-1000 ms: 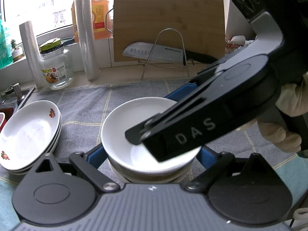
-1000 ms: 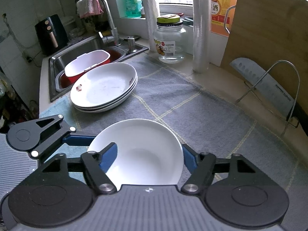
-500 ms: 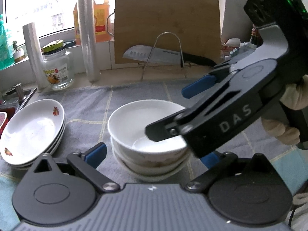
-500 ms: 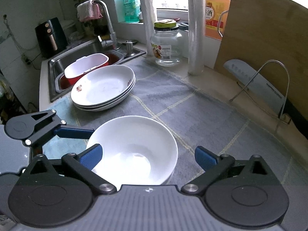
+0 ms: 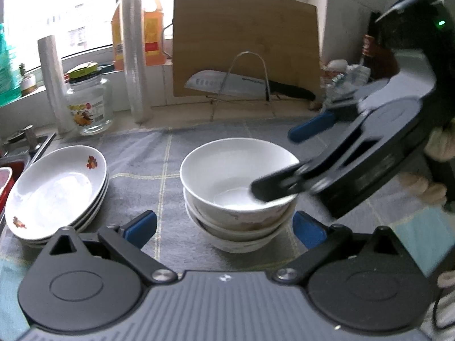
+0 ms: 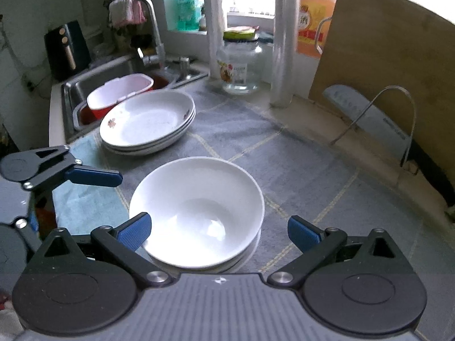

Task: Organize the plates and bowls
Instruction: 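Bring the left and right tools to opposite sides of the bowl stack, then close the left tool on the bowl stack while the right tool grips its other side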

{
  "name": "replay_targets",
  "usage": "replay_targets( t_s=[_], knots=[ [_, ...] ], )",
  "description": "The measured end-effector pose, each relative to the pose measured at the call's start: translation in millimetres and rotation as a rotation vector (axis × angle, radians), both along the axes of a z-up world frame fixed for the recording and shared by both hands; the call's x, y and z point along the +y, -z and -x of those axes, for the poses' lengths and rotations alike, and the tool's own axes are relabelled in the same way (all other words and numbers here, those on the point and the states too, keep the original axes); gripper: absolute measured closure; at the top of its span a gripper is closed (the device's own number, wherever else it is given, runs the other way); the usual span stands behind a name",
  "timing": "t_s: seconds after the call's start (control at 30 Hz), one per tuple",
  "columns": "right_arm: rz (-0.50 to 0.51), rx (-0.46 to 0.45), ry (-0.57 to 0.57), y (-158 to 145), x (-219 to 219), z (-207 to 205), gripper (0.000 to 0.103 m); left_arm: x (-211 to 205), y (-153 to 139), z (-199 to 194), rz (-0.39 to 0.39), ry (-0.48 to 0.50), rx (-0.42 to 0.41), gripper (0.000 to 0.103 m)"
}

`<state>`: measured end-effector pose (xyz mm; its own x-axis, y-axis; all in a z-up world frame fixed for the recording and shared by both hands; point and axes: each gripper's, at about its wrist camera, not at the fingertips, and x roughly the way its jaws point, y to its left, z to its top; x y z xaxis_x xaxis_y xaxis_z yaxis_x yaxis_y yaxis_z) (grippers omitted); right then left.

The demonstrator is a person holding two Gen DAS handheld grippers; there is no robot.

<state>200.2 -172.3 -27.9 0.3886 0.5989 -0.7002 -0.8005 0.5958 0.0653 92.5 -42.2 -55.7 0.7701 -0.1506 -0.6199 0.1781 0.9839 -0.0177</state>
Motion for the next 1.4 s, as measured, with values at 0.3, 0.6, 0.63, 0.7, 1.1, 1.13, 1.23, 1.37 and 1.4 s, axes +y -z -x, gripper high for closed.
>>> replay_targets(
  t_s=[0.3, 0.6, 0.63, 0.7, 1.1, 1.13, 1.23, 1.37, 1.4],
  knots=[
    [0.091, 0.032, 0.005, 23.9, -41.9, 6.4, 0.0, 3.3, 25.8, -17.6, -0.093, 0.19, 0.103, 0.001],
    [0.137, 0.085, -0.055, 74.9, -35.8, -5.1, 0.0, -5.3, 52.0, -38.4, -0.145, 0.245, 0.251, 0.001],
    [0.144, 0.089, -0.059, 78.9, -34.5, -4.8, 0.0, -5.1, 55.2, -40.2, -0.154, 0.253, 0.264, 0.001],
    [0.161, 0.063, -0.065, 83.4, -31.7, -0.1, 0.0, -2.0, 58.4, -44.0, -0.129, 0.273, 0.285, 0.001],
    [0.212, 0.061, 0.045, 83.0, -15.0, 6.2, 0.0, 22.3, 66.1, -50.7, -0.112, 0.569, 0.138, 0.0],
    [0.216, 0.058, 0.05, 82.7, -11.9, 6.2, 0.0, 23.1, 65.5, -53.3, -0.115, 0.597, 0.137, 0.0],
    [0.236, 0.018, 0.023, 80.1, -2.4, 11.1, 0.0, 26.4, 62.7, -66.7, -0.124, 0.674, 0.154, 0.001],
    [0.232, -0.009, -0.056, 74.7, 7.6, 11.6, 0.0, 35.9, 57.5, -83.0, -0.106, 0.744, 0.174, 0.002],
    [0.22, -0.007, -0.081, 73.2, 8.2, 10.8, 0.0, 37.2, 55.9, -85.7, -0.113, 0.76, 0.17, 0.003]
  ],
)
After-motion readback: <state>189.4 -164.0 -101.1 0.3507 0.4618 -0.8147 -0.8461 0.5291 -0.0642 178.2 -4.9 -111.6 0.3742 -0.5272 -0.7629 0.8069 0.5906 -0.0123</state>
